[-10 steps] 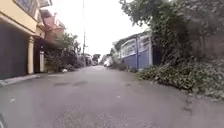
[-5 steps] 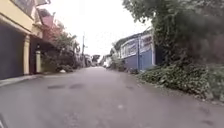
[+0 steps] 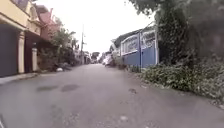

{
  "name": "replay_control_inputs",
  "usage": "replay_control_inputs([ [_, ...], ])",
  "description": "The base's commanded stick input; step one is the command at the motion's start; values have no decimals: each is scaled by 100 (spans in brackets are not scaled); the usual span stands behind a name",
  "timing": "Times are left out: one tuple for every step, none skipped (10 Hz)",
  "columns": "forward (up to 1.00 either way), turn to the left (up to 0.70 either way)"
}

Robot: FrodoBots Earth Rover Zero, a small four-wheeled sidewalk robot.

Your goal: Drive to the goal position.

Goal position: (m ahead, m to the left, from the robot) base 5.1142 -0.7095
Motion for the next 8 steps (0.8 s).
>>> replay_control_inputs([
  [70,0],
  [70,0],
  [70,0],
  [70,0],
  [70,0],
  [70,0],
  [70,0],
  [70,35],
])
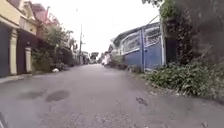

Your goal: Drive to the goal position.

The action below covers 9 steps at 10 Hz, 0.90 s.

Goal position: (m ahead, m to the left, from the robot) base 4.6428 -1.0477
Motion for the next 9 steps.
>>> replay_control_inputs([
  [70,35],
  [70,27],
  [70,0],
  [70,0],
  [70,0],
  [70,0],
  [70,0],
  [70,0],
  [70,0],
])
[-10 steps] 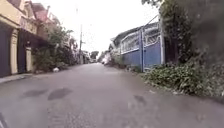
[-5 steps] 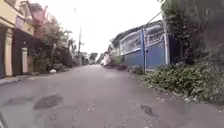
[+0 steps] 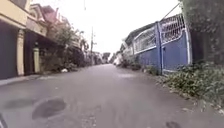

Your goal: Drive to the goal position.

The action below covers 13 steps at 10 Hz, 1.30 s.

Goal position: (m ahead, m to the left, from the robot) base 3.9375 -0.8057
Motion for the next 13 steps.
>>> replay_control_inputs([
  [70,0],
  [70,0],
  [70,0],
  [70,0],
  [70,0],
  [70,0],
  [70,0],
  [70,0],
  [70,0],
  [70,0],
  [70,0],
  [70,0],
  [70,0],
])
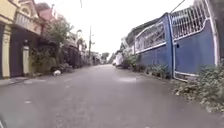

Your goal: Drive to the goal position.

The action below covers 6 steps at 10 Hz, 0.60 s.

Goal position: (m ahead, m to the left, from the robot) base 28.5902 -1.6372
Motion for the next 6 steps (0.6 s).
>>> replay_control_inputs([
  [70,0],
  [70,0],
  [70,0],
  [70,0],
  [70,0],
  [70,0],
])
